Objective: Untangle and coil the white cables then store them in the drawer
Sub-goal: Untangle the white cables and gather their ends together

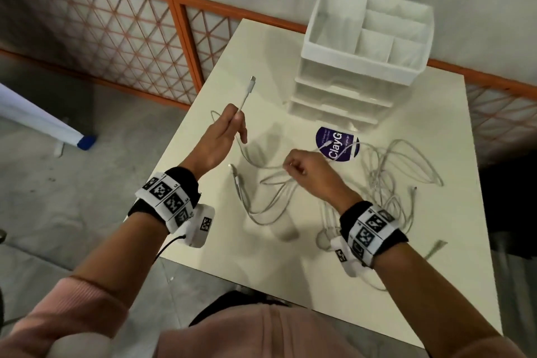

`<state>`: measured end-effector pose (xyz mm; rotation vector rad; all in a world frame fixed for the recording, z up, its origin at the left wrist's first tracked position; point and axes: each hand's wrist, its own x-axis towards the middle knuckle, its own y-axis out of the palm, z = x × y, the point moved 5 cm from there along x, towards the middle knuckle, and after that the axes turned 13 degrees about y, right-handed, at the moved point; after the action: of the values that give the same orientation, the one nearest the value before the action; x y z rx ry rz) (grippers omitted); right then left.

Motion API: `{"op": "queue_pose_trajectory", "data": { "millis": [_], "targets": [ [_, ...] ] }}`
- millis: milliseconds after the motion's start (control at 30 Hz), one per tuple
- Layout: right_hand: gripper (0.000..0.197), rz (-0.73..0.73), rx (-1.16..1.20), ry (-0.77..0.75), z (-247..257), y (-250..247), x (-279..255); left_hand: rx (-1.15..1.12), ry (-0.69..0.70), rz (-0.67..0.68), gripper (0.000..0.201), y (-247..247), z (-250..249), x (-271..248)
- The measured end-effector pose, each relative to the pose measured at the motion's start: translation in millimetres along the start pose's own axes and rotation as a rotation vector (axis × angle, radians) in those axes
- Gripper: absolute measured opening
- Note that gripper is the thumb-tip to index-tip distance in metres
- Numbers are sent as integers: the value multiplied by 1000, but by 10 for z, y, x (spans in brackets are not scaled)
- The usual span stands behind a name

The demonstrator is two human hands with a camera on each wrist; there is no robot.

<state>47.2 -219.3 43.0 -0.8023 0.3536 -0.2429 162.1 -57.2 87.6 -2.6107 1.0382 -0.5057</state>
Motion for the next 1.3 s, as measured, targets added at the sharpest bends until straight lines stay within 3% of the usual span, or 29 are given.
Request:
{"op": "queue_pose_trajectory", "data": {
  "millis": [67, 233, 333, 400, 500, 633, 833, 1067, 1167, 1233, 1300],
  "targets": [
    [8, 180, -36, -32, 177, 511, -2, -68, -19, 19, 24, -3, 46, -46],
    [30, 285, -213, 82, 270, 1160, 129, -153, -138, 30, 19, -23, 222, -247],
    [12, 311, -264, 123, 260, 1265, 125, -204, -243, 21, 18, -2, 296, -365],
    [5, 285, -167, 178, 221, 1209, 116, -233, -303, -7, 18, -18, 366, -437],
    [10, 192, 131, 277, 141, 911, 95, -260, -347, -61, 19, -14, 403, -482],
    [20, 118, 536, 190, 281, 349, -13, -283, -310, -44, 30, 175, 304, -429],
    [15, -38, 654, 127, 397, -98, -194, -466, -225, 77, 28, 653, -79, -299],
    [23, -212, 777, 157, 286, -263, -345, -650, -128, 58, 31, 806, -403, -227],
    [23, -5, 742, 153, 318, -185, -392, -645, -55, 30, 28, 738, -560, -143],
    [27, 214, 742, 87, 387, -89, -451, -641, -15, 44, 29, 665, -716, -46],
    [22, 325, 685, 3, 483, -35, -490, -590, 48, 49, 32, 579, -868, 52]
  ]
}}
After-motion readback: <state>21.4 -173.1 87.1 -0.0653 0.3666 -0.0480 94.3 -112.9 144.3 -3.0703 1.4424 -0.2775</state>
